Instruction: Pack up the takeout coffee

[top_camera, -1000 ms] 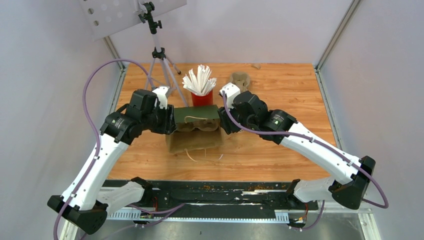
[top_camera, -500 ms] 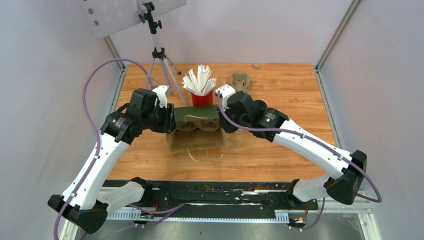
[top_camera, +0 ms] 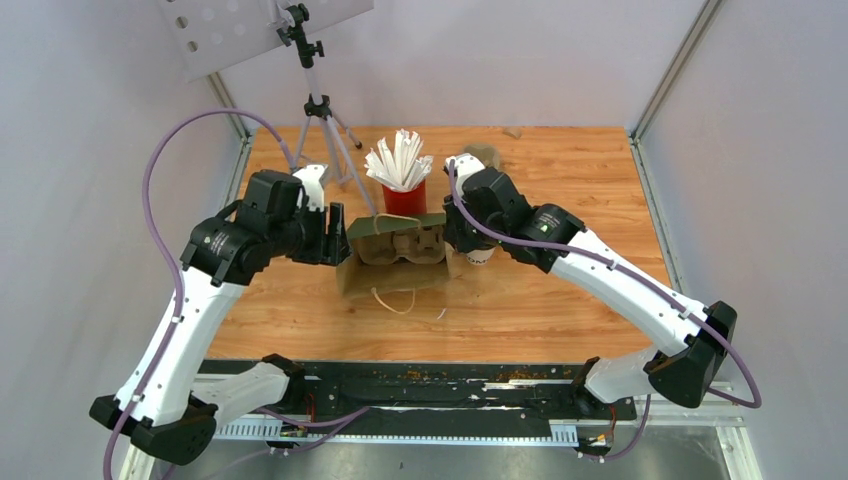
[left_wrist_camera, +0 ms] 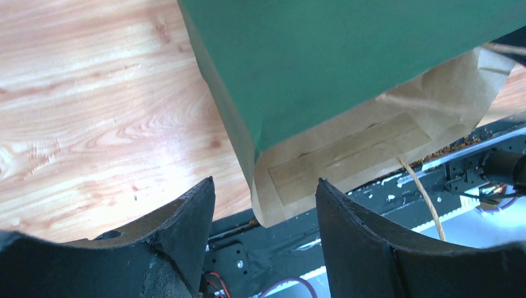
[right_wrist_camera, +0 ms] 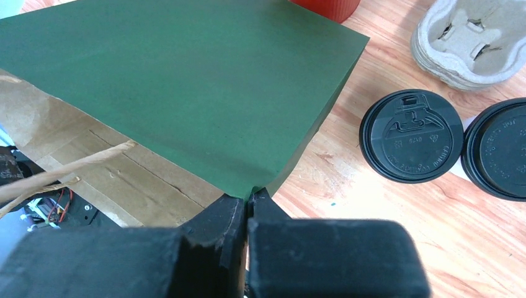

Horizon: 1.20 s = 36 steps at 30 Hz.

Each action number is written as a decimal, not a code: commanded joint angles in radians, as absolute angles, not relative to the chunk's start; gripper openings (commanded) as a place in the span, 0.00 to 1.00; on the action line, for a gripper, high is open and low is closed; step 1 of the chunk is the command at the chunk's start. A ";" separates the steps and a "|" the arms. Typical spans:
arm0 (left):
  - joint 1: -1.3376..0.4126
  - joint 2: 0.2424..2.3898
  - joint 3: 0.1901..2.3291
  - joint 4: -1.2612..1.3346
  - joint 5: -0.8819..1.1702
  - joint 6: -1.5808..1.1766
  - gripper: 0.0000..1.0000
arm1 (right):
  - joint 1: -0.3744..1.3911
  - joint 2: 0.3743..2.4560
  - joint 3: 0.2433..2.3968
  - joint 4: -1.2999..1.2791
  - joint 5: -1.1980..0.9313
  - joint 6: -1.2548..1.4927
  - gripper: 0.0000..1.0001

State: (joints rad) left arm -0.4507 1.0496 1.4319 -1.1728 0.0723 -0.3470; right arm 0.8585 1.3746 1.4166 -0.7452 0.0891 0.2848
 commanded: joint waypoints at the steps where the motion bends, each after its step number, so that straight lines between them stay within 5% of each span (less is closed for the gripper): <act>1: -0.441 0.994 1.418 -1.208 0.109 -0.374 0.69 | 0.846 1.379 1.451 -0.723 0.063 0.337 0.00; 10: -0.389 0.921 1.201 -0.990 0.139 -0.400 0.58 | 0.839 1.383 1.443 -0.719 0.043 0.343 0.00; 29: -0.354 0.899 1.163 -0.919 0.141 -0.342 0.41 | 0.819 1.363 1.415 -0.712 0.015 0.354 0.01; 36: -0.353 0.900 1.159 -0.905 0.154 -0.342 0.15 | 0.814 1.348 1.408 -0.714 0.015 0.355 0.08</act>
